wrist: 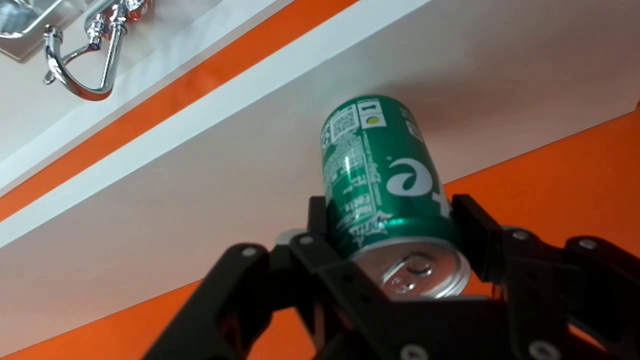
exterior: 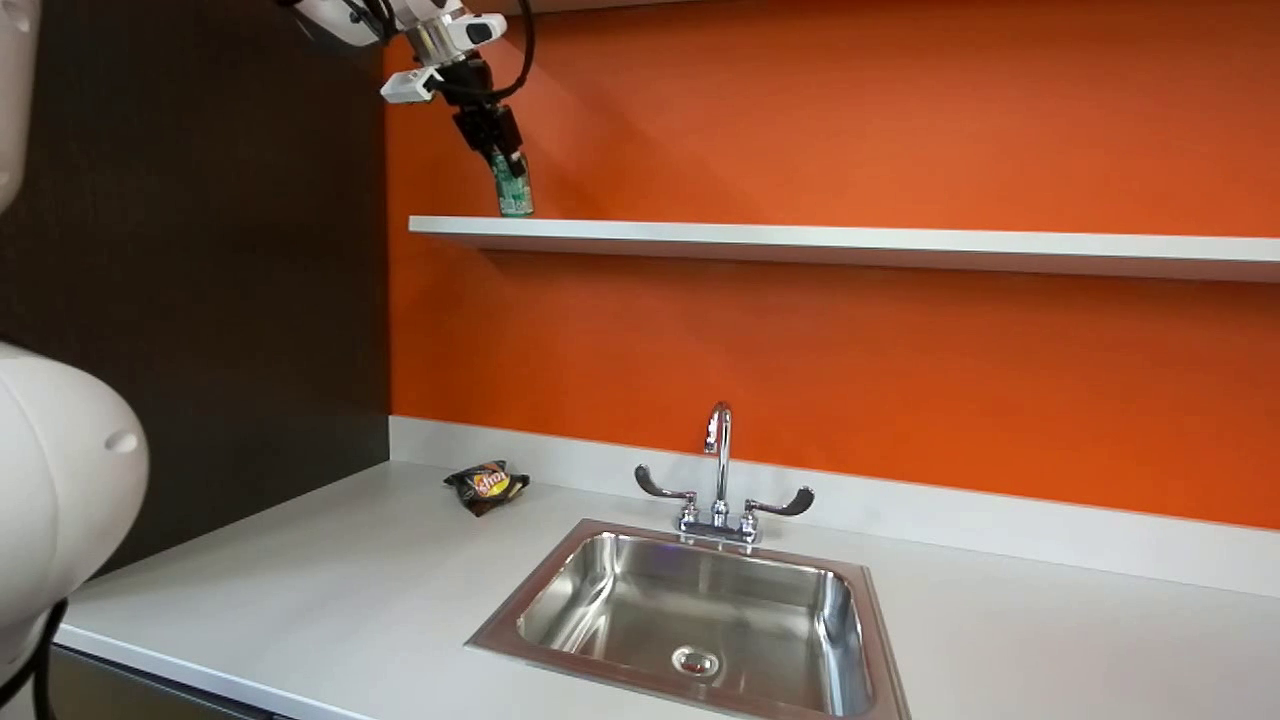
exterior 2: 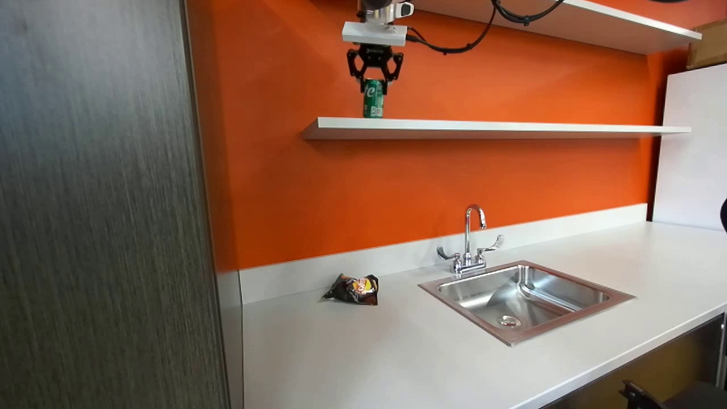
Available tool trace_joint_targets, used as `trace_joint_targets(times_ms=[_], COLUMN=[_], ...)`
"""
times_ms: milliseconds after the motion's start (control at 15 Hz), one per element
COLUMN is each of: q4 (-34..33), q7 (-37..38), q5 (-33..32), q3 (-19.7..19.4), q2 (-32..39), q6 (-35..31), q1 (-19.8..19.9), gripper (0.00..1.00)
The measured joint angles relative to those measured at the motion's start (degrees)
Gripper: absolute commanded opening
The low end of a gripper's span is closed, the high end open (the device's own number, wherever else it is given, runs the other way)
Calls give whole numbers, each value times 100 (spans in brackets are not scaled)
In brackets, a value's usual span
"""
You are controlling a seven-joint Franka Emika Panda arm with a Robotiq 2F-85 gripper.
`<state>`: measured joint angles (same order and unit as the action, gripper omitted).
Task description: Place the sprite can on the left side of the bottom shelf
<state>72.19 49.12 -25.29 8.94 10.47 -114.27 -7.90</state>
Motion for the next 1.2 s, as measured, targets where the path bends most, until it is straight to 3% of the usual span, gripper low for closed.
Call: trace_joint_targets(times_ms=[400,467,667,1200], q4=[-342,-400,-581,-863], q7=[2,2,7,36], q5=[-1,-2,-4,-30], q3=[-6,-6,-9,-12], q2=[243,279,395,535], q6=[194,230,330,535], q1=[-1,-1,-1,-6], gripper=[38,88,100,100])
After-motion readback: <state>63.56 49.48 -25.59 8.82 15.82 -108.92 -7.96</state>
